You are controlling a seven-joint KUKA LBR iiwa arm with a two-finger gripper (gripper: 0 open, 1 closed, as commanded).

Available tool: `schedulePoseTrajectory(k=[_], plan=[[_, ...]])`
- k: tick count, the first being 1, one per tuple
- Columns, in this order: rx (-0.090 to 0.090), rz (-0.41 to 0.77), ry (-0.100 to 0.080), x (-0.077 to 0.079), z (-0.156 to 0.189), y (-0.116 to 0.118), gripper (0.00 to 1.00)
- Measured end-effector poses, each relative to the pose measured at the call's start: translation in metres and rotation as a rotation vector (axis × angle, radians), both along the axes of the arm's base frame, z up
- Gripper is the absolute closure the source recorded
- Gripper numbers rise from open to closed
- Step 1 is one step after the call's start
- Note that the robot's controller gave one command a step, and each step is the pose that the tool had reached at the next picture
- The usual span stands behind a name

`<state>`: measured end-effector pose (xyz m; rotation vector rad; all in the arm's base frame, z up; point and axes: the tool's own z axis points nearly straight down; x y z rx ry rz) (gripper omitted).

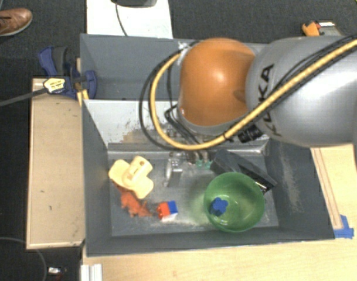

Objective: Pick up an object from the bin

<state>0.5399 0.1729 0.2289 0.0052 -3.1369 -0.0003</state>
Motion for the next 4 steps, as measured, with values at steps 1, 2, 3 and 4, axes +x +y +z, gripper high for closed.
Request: schedulePoseTrajectory(k=[1,2,3,4], plan=[[0.001,-0.005,-0.007,0.002,0.004,-0.001,0.0],[0.003,0.064,-0.014,0.029,-0.087,0.037,0.0],[0.006,0.072,-0.023,0.05,-0.086,0.069,0.0],[0.002,-0.177,-0.009,0.035,-0.098,0.058,0.0]])
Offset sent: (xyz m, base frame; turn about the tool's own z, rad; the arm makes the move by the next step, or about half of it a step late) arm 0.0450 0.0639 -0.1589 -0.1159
